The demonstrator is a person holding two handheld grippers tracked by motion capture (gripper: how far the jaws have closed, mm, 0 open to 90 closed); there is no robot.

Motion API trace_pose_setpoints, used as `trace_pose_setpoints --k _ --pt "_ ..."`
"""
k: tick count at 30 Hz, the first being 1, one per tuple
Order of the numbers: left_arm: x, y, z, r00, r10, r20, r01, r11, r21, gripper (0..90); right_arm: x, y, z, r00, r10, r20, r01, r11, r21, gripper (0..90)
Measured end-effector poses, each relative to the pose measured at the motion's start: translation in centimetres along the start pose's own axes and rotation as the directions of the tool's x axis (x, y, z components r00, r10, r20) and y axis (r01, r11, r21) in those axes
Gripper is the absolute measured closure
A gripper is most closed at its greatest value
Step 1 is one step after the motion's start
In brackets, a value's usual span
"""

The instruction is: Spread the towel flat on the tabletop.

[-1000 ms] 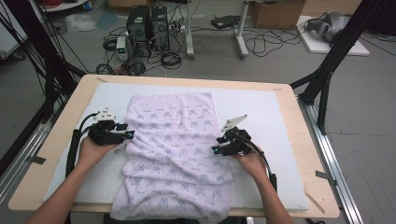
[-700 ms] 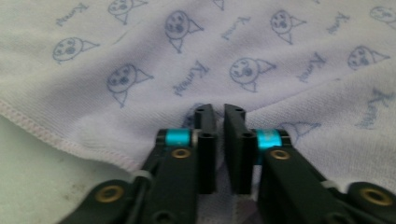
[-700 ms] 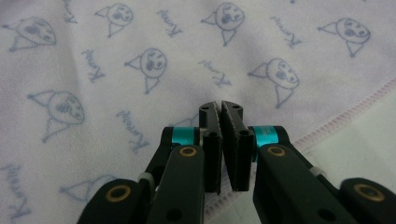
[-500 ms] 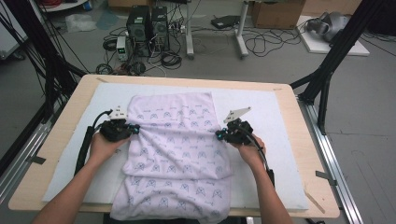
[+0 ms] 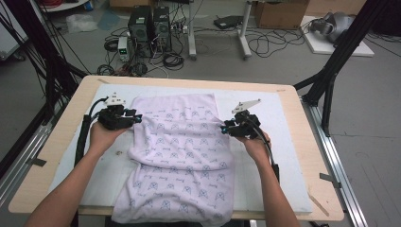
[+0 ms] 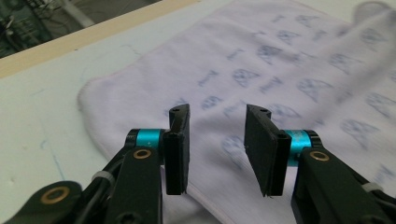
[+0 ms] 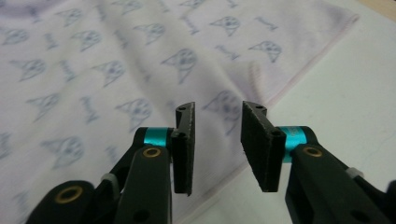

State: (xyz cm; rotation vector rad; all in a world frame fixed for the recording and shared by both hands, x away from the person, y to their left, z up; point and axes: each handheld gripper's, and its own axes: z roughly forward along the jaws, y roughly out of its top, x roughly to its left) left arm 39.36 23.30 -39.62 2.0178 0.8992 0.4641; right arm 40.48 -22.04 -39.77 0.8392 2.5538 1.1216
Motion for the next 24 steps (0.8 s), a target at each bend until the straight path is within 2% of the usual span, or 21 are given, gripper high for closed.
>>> trace_pose_setpoints --k 2,3,4,6,7,9,10,12,13,14,16,17,18,19,20,21,22,23,24 --pt "-1.0 -1.1 -0.2 0.9988 0.034 0.035 -0.035 0.9988 0.035 55.0 1.0 -0.7 -0.5 0.9995 -0.017 -0.027 0.017 1.000 0.004 60.3" --pt "-1.0 -1.1 -0.2 0.9988 0.034 0.035 -0.035 0.9988 0.035 53.8 1.4 -1.1 -0.6 0.9989 -0.033 -0.033 0.033 0.999 0.009 59.4" --pt "-1.4 -1.7 -0.2 0.9976 0.042 0.054 -0.045 0.9979 0.047 52.0 1.9 -1.6 -0.7 0.9982 -0.039 -0.045 0.040 0.999 0.014 57.8" --pt "-2.2 -2.8 -0.1 0.9945 0.054 0.090 -0.060 0.9959 0.068 51.3 2.6 -2.4 -0.3 0.9956 -0.054 -0.077 0.056 0.998 0.026 54.6" --pt "-2.4 -3.7 0.3 0.9901 0.061 0.126 -0.074 0.9919 0.103 51.7 2.8 -2.6 0.0 0.9936 -0.058 -0.097 0.062 0.997 0.043 53.0" --pt "-2.4 -3.9 0.6 0.9893 0.047 0.138 -0.064 0.9905 0.122 56.0 2.9 -2.7 0.9 0.9909 -0.053 -0.124 0.063 0.995 0.078 52.7" --pt "-2.3 -4.3 1.2 0.9888 0.048 0.142 -0.070 0.9846 0.160 60.0 3.0 -2.6 1.2 0.9912 -0.055 -0.120 0.065 0.994 0.087 52.8" --pt "-2.4 -4.4 1.4 0.9889 0.060 0.136 -0.081 0.9845 0.155 71.4 3.1 -2.5 2.0 0.9912 -0.075 -0.109 0.086 0.991 0.098 57.0" --pt "-2.4 -4.3 1.4 0.9895 0.071 0.127 -0.089 0.9849 0.148 80.8 3.1 -2.5 2.5 0.9907 -0.081 -0.110 0.094 0.989 0.117 61.1" --pt "-2.4 -4.3 1.5 0.9902 0.074 0.119 -0.091 0.9850 0.147 86.1 3.1 -2.5 2.8 0.9894 -0.094 -0.111 0.107 0.987 0.121 66.2" --pt "-2.2 -4.1 1.8 0.9907 0.073 0.115 -0.090 0.9845 0.150 87.8 3.0 -2.3 3.0 0.9890 -0.088 -0.119 0.103 0.987 0.120 81.9" --pt "-2.2 -4.0 1.9 0.9921 0.075 0.101 -0.090 0.9851 0.147 87.8 3.0 -2.3 3.0 0.9890 -0.088 -0.119 0.103 0.987 0.120 81.9" --pt "-2.1 -3.8 1.9 0.9934 0.079 0.083 -0.091 0.9855 0.143 88.0 3.0 -1.9 3.1 0.9867 -0.119 -0.110 0.133 0.982 0.131 87.1" --pt "-1.9 -3.5 1.9 0.9948 0.078 0.066 -0.086 0.9884 0.126 88.0 3.0 -1.6 3.0 0.9866 -0.142 -0.080 0.151 0.980 0.127 87.4" --pt "-1.6 -3.2 1.8 0.9967 0.070 0.041 -0.074 0.9916 0.106 88.0 2.8 -1.2 2.6 0.9887 -0.143 -0.047 0.147 0.982 0.117 87.7" --pt "-1.2 -2.8 1.6 0.9983 0.057 0.012 -0.058 0.9956 0.074 88.1 2.3 -0.8 2.2 0.9912 -0.130 -0.024 0.131 0.987 0.091 87.7" --pt "-0.3 -2.0 1.5 0.9986 0.031 -0.042 -0.029 0.9984 0.049 88.1 1.9 -0.4 1.8 0.9941 -0.108 -0.001 0.108 0.992 0.071 87.7" --pt "-0.3 -2.0 1.5 0.9986 0.031 -0.042 -0.029 0.9984 0.049 88.0 1.9 -0.4 1.8 0.9941 -0.108 -0.001 0.108 0.992 0.071 87.7" --pt "0.4 -1.4 1.5 0.9972 0.006 -0.074 -0.005 0.9998 0.018 87.8 1.1 0.3 1.4 0.9954 -0.087 0.039 0.085 0.995 0.056 87.7"
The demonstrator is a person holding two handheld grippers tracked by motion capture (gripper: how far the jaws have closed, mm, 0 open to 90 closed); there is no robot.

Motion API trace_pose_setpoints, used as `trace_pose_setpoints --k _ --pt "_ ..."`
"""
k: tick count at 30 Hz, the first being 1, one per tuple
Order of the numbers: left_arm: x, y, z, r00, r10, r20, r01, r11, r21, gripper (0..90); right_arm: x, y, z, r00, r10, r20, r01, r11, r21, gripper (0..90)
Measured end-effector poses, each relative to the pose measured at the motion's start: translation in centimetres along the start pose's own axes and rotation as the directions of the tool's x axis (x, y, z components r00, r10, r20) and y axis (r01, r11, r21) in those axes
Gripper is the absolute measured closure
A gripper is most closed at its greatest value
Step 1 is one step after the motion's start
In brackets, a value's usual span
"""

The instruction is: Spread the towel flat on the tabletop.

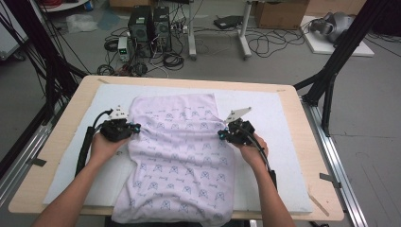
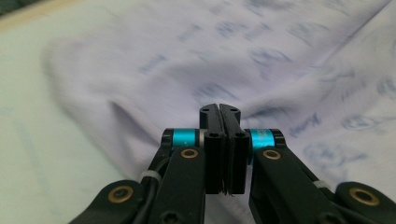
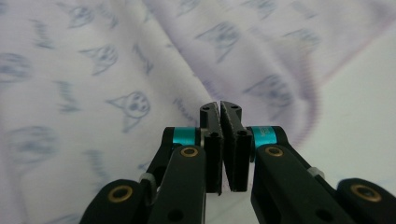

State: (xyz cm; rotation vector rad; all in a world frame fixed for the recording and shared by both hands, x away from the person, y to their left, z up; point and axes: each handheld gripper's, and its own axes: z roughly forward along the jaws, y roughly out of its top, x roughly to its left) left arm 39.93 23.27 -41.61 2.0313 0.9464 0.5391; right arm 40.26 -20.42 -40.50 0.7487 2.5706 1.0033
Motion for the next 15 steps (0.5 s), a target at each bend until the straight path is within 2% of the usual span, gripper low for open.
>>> trace_pose_setpoints --k 2,3,4,6,7,8,10,11,12,15 --pt "0.2 0.2 0.1 0.9999 -0.014 0.002 0.014 0.9999 -0.001 85.1 -0.6 0.2 0.3 0.9995 0.033 -0.003 -0.032 0.999 0.007 86.1" --pt "0.4 0.3 0.1 0.9999 -0.012 -0.007 0.012 0.9999 0.008 81.8 -0.7 0.2 0.5 0.9994 0.034 0.000 -0.034 0.999 0.012 81.3" --pt "0.5 0.3 -0.2 0.9998 -0.018 0.010 0.018 0.9998 0.012 78.4 -0.7 0.1 0.7 0.9992 0.039 0.008 -0.039 0.999 0.013 73.6" --pt "0.4 0.3 -0.4 0.9996 -0.017 0.020 0.017 0.9997 0.016 71.9 -0.5 -0.1 0.5 0.9980 0.059 -0.021 -0.059 0.998 0.005 69.8" --pt "0.0 0.1 -1.2 0.9995 0.002 0.033 -0.003 1.0000 0.004 70.9 -0.3 -0.2 0.3 0.9986 0.052 -0.013 -0.052 0.999 0.005 68.1" --pt "0.0 0.1 -1.2 0.9995 0.002 0.033 -0.003 1.0000 0.004 69.0 -0.1 -0.3 0.0 0.9988 0.047 -0.013 -0.047 0.999 -0.003 66.2" --pt "-0.6 -0.2 -2.2 0.9984 0.029 0.048 -0.029 0.9996 -0.002 66.9 0.4 -0.7 -0.8 0.9985 0.046 -0.028 -0.047 0.998 -0.031 63.0" --pt "-1.2 -0.7 -3.3 0.9969 0.049 0.062 -0.048 0.9988 -0.012 65.7 0.8 -0.8 -1.3 0.9985 0.046 -0.029 -0.047 0.998 -0.043 61.8" --pt "-1.2 -0.7 -3.3 0.9969 0.049 0.062 -0.048 0.9988 -0.012 64.4 1.1 -1.0 -1.9 0.9986 0.038 -0.037 -0.040 0.997 -0.061 61.0" --pt "-2.5 -1.8 -4.8 0.9923 0.076 0.098 -0.075 0.9971 -0.015 63.5 2.5 -1.7 -3.1 0.9984 0.013 -0.056 -0.018 0.996 -0.092 58.9"
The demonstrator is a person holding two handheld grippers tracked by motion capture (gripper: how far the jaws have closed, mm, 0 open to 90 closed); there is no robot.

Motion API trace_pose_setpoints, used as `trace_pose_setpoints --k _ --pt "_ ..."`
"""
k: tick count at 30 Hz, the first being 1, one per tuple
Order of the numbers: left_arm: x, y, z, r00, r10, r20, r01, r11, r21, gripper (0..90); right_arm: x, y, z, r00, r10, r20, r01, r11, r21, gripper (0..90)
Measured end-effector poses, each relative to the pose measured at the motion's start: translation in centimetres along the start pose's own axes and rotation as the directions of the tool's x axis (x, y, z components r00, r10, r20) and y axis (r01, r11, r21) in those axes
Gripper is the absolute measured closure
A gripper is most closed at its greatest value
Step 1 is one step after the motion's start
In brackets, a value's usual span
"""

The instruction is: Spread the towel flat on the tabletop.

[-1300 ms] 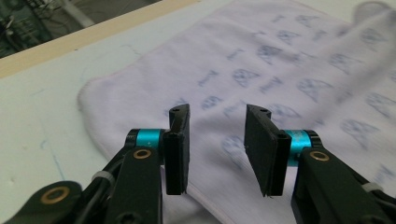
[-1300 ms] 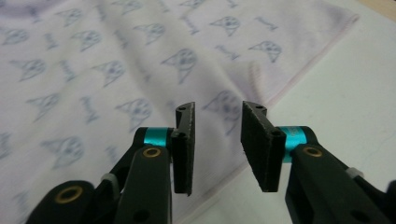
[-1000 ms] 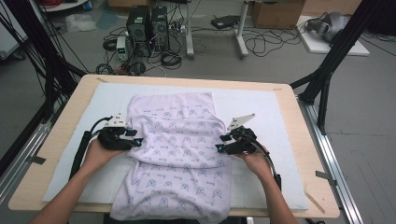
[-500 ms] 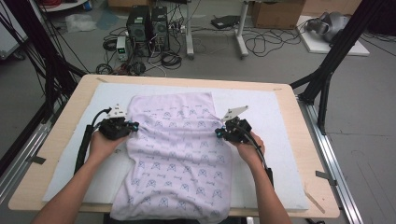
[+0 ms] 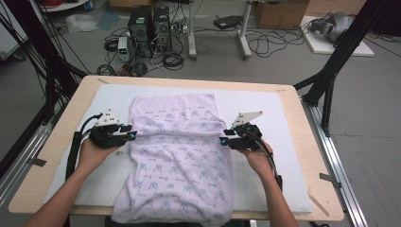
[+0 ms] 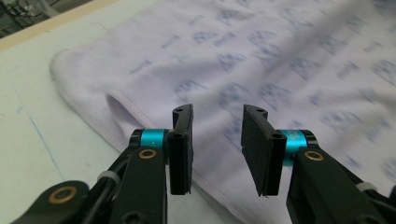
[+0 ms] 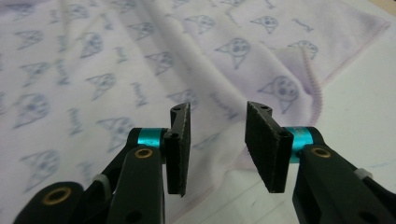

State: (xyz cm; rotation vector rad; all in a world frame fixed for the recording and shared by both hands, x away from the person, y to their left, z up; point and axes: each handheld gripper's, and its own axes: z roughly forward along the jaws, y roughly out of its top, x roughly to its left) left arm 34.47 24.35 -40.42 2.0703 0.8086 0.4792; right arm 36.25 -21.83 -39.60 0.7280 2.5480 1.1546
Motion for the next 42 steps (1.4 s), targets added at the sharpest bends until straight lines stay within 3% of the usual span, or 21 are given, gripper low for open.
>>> trace_pose_setpoints --k 1,2,3,4,6,7,10,11,12,16,20,22,24,27,31,32,33,35,37,38,42 --pt "-1.2 -1.0 -0.6 0.9995 0.022 0.025 -0.022 0.9998 0.001 63.9 0.4 -0.2 -0.3 0.9998 0.000 -0.019 0.000 1.000 0.009 57.2" --pt "-1.8 -1.5 -0.9 0.9978 0.035 0.056 -0.035 0.9994 -0.004 65.9 0.7 -0.3 -0.4 0.9988 0.013 -0.048 -0.012 0.999 0.033 55.1" --pt "-1.8 -1.5 -0.9 0.9978 0.035 0.056 -0.035 0.9994 -0.004 71.3 1.2 -0.4 -0.5 0.9981 0.012 -0.060 -0.010 0.999 0.047 54.8" --pt "-2.8 -2.1 -1.2 0.9913 0.070 0.112 -0.070 0.9975 -0.001 74.3 1.8 -0.6 -0.6 0.9980 -0.004 -0.063 0.006 0.999 0.038 54.9" --pt "-3.6 -2.6 -1.3 0.9841 0.097 0.149 -0.100 0.9950 0.008 77.7 2.9 -1.1 -0.6 0.9959 -0.023 -0.088 0.027 0.999 0.038 54.9" --pt "-3.6 -2.6 -1.3 0.9841 0.097 0.149 -0.100 0.9950 0.008 78.1 3.4 -1.3 -0.6 0.9952 -0.022 -0.096 0.026 0.999 0.042 54.7" --pt "-4.6 -3.8 -2.0 0.9679 0.126 0.217 -0.136 0.9901 0.032 78.4 4.4 -2.2 -0.6 0.9928 -0.040 -0.113 0.044 0.998 0.033 54.5" --pt "-4.6 -3.8 -2.0 0.9679 0.126 0.217 -0.136 0.9901 0.032 78.5 4.7 -2.4 -0.6 0.9928 -0.035 -0.114 0.040 0.998 0.038 54.3" --pt "-4.8 -4.5 -2.3 0.9584 0.125 0.257 -0.138 0.9898 0.035 78.5 4.8 -2.7 -0.5 0.9920 -0.039 -0.120 0.044 0.998 0.039 54.7" --pt "-4.8 -5.4 -2.3 0.9509 0.126 0.283 -0.150 0.9863 0.068 74.9 5.0 -3.6 -0.1 0.9893 -0.041 -0.140 0.050 0.997 0.062 55.1" --pt "-5.0 -5.8 -1.6 0.9511 0.110 0.289 -0.138 0.9872 0.080 64.8 5.2 -4.0 0.2 0.9874 -0.042 -0.153 0.052 0.997 0.065 54.0" --pt "-5.0 -5.7 -1.5 0.9505 0.102 0.294 -0.131 0.9881 0.080 75.2 5.3 -4.2 0.4 0.9863 -0.044 -0.159 0.056 0.996 0.073 53.9" --pt "-5.2 -5.6 -1.6 0.9495 0.121 0.289 -0.152 0.9846 0.086 85.7 5.3 -4.3 0.8 0.9858 -0.053 -0.160 0.067 0.994 0.086 53.5" --pt "-5.5 -5.6 -1.9 0.9526 0.132 0.274 -0.162 0.9828 0.088 87.0 5.4 -4.5 1.2 0.9841 -0.045 -0.172 0.063 0.993 0.100 52.6" --pt "-5.4 -6.6 -3.9 0.9581 0.131 0.255 -0.162 0.9811 0.106 87.1 5.7 -4.5 0.6 0.9834 -0.061 -0.171 0.074 0.995 0.074 52.6" --pt "-5.3 -7.3 -5.2 0.9627 0.112 0.246 -0.142 0.9841 0.107 87.0 5.9 -4.6 0.3 0.9828 -0.070 -0.170 0.082 0.995 0.065 52.6" --pt "-5.3 -7.3 -5.2 0.9627 0.112 0.246 -0.142 0.9841 0.107 86.9 6.1 -4.6 0.1 0.9820 -0.076 -0.173 0.088 0.994 0.061 52.5" --pt "-5.3 -7.5 -6.4 0.9672 0.106 0.231 -0.129 0.9876 0.089 84.0 6.3 -4.8 -0.2 0.9826 -0.090 -0.162 0.102 0.993 0.066 51.9" --pt "-5.4 -7.2 -6.4 0.9709 0.109 0.213 -0.128 0.9885 0.080 68.8 6.2 -4.9 -0.2 0.9824 -0.087 -0.165 0.099 0.993 0.063 51.2" --pt "-5.3 -6.5 -6.0 0.9729 0.108 0.205 -0.122 0.9906 0.061 66.2 6.1 -4.9 -0.2 0.9829 -0.088 -0.162 0.099 0.993 0.062 51.2" --pt "-5.6 -5.3 -4.7 0.9691 0.121 0.215 -0.132 0.9906 0.037 61.1 6.0 -4.6 0.2 0.9805 -0.102 -0.168 0.114 0.991 0.064 51.7"
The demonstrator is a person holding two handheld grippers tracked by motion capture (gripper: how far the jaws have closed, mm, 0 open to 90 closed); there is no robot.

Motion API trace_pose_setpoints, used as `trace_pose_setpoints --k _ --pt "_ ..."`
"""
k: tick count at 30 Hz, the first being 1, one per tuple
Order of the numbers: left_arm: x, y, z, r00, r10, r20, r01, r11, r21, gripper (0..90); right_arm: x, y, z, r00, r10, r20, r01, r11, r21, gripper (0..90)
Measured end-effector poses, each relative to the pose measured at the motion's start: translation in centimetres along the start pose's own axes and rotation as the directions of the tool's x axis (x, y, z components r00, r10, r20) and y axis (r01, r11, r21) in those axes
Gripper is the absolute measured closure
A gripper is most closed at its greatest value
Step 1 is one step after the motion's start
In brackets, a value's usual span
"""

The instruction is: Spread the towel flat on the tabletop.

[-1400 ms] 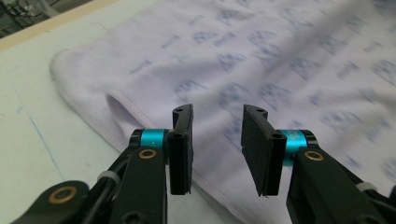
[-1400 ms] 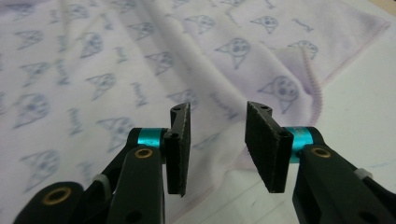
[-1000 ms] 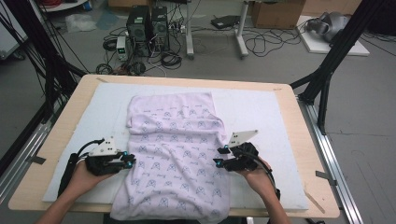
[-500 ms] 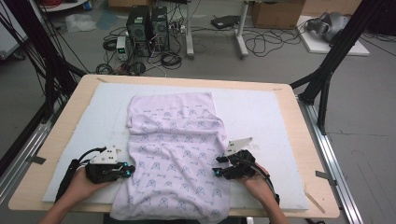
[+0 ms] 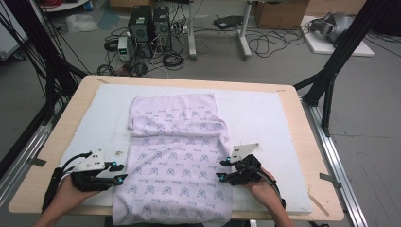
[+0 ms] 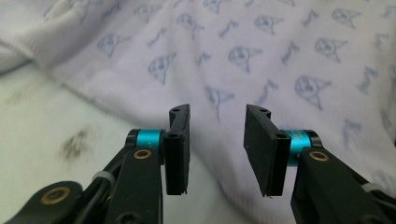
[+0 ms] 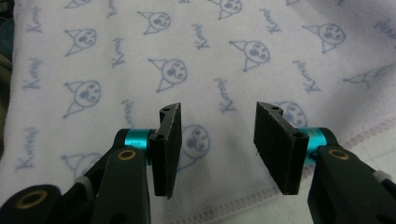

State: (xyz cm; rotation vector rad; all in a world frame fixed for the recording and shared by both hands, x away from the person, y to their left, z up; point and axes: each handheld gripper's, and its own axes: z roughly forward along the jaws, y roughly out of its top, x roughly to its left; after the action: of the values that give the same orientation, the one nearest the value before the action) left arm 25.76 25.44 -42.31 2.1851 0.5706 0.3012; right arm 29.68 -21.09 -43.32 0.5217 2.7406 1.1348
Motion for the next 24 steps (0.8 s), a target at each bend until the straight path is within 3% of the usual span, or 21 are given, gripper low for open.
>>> trace_pose_setpoints --k 2,3,4,6,8,9,10,11,14,17,20,21,23,24 --pt "0.1 0.9 1.7 0.9996 0.025 0.011 -0.025 0.9996 0.015 60.6 -0.2 0.0 0.3 1.0000 0.001 0.002 -0.001 1.000 0.013 52.5" --pt "0.1 0.9 1.7 0.9996 0.025 0.011 -0.025 0.9996 0.015 60.6 -0.3 0.0 0.5 1.0000 0.000 0.000 0.000 1.000 0.020 53.7" --pt "0.2 1.1 2.8 0.9996 0.028 -0.005 -0.028 0.9989 0.038 59.9 -0.3 0.0 0.7 1.0000 0.002 -0.001 -0.002 0.999 0.037 54.6" --pt "0.3 1.0 3.3 0.9995 0.024 -0.022 -0.023 0.9979 0.061 57.6 -0.4 -0.1 0.9 0.9999 0.013 -0.007 -0.013 1.000 0.028 56.3" --pt "0.0 0.4 3.9 0.9999 0.014 0.009 -0.015 0.9989 0.044 71.2 -0.5 -0.1 0.9 0.9995 0.018 -0.024 -0.017 1.000 0.021 71.3" --pt "0.0 0.4 3.9 0.9999 0.014 0.009 -0.015 0.9989 0.044 78.3 -0.5 -0.1 0.9 0.9995 0.018 -0.024 -0.017 1.000 0.021 71.3" --pt "-0.2 0.4 3.8 0.9998 0.016 0.009 -0.017 0.9990 0.041 84.7 -0.6 -0.1 0.9 0.9982 0.018 -0.058 -0.017 1.000 0.018 85.3" --pt "-0.4 0.5 3.7 0.9996 0.029 -0.003 -0.029 0.9981 0.054 85.9 -0.5 -0.1 0.9 0.9976 0.020 -0.067 -0.018 1.000 0.024 86.4" --pt "-0.7 0.6 3.1 0.9991 0.038 0.016 -0.039 0.9963 0.077 87.1 -0.2 -0.1 0.8 0.9976 0.015 -0.067 -0.013 1.000 0.026 87.3" --pt "-1.5 0.3 2.0 0.9985 0.048 0.026 -0.049 0.9969 0.062 87.1 0.2 -0.2 0.5 0.9966 0.017 -0.080 -0.015 1.000 0.023 87.4" --pt "-3.6 -0.5 0.1 0.9955 0.084 0.045 -0.086 0.9952 0.047 86.8 2.1 -0.8 -0.5 0.9943 0.006 -0.107 -0.004 1.000 0.020 87.3" --pt "-3.6 -0.5 0.1 0.9955 0.084 0.045 -0.086 0.9952 0.047 86.5 2.7 -1.0 -0.7 0.9932 0.002 -0.116 0.000 1.000 0.017 87.2" --pt "-4.4 -0.7 -0.7 0.9942 0.088 0.061 -0.090 0.9956 0.027 82.0 3.7 -1.3 -1.1 0.9889 0.001 -0.149 0.000 1.000 0.007 85.2" --pt "-4.7 -0.3 -1.0 0.9958 0.073 0.056 -0.073 0.9973 0.004 74.3 4.0 -1.2 -1.3 0.9889 -0.011 -0.148 0.009 1.000 -0.009 78.6"
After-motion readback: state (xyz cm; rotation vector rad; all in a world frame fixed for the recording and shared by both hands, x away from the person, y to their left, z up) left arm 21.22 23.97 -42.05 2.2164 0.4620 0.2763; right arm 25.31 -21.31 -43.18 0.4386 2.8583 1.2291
